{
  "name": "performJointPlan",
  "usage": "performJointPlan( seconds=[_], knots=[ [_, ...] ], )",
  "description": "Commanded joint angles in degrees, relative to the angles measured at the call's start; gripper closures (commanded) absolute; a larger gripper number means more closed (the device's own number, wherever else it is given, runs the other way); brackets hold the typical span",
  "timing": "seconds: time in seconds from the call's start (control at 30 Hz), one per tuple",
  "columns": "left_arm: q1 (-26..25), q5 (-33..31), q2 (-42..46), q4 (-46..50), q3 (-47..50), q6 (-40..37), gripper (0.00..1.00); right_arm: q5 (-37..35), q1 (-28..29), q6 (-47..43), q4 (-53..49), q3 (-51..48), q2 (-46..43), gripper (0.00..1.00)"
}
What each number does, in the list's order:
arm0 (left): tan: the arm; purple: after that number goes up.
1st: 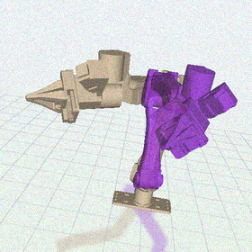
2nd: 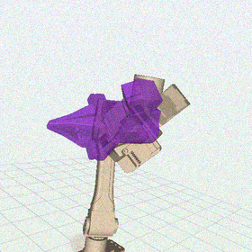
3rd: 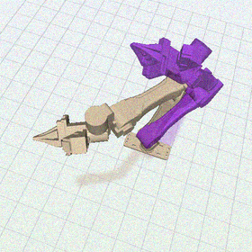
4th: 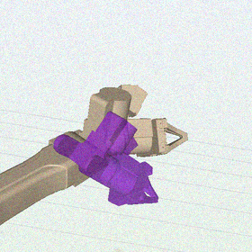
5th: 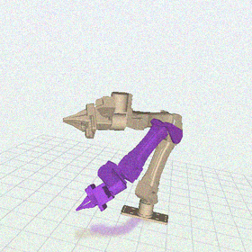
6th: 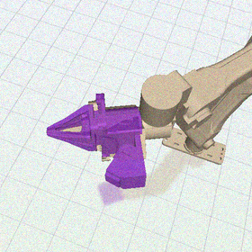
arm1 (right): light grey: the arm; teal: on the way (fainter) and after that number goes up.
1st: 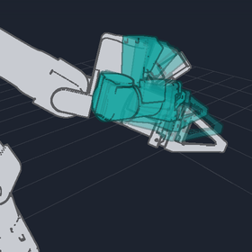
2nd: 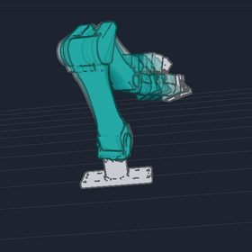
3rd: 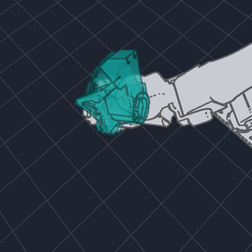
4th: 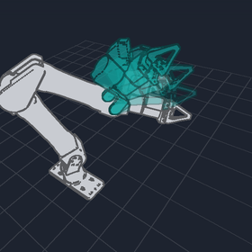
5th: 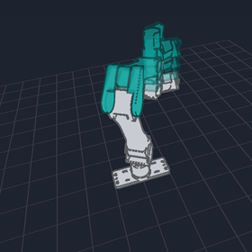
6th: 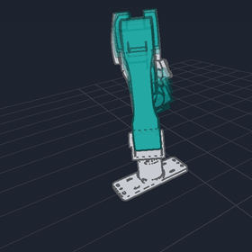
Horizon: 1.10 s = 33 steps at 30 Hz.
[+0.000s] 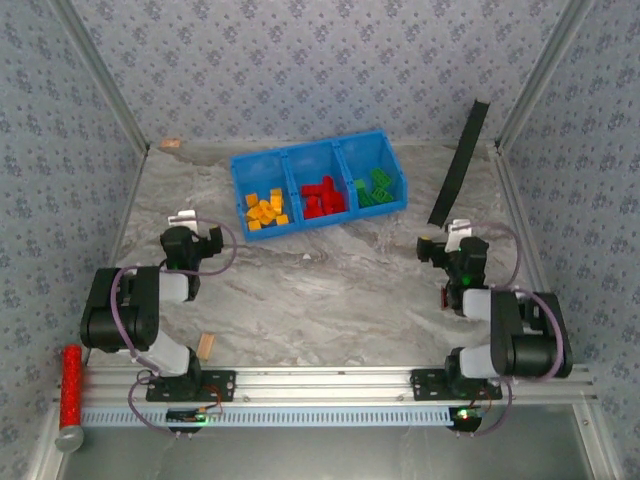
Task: Sort the legos into containers by color
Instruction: Reset both arms
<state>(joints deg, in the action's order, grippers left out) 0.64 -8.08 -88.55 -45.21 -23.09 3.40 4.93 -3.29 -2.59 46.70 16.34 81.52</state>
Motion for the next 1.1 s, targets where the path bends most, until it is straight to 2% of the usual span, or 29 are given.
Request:
performJointPlan(
  seconds=[0.0,0.2,0.33,1.07],
  knots=[
    [-0.17,1.29,0.61,-1.99,-0.21,-0.83,0.0,4.18,1.15,-2.84,7.73,1.4,5.53,0.0],
    [-0.18,1.25,0.65,-2.0,-0.21,-0.85,0.0,6.07,0.03,-2.38,1.58,4.66,5.39,0.0],
    [-0.12,1.29,0.66,-1.98,-0.21,-0.78,0.0,1.25,-0.23,0.01,-0.61,5.93,5.5,0.0],
    [-0.27,1.3,0.61,-1.99,-0.2,-0.79,0.0,-0.98,0.68,-0.31,-0.46,5.83,5.43,0.0]
  ],
)
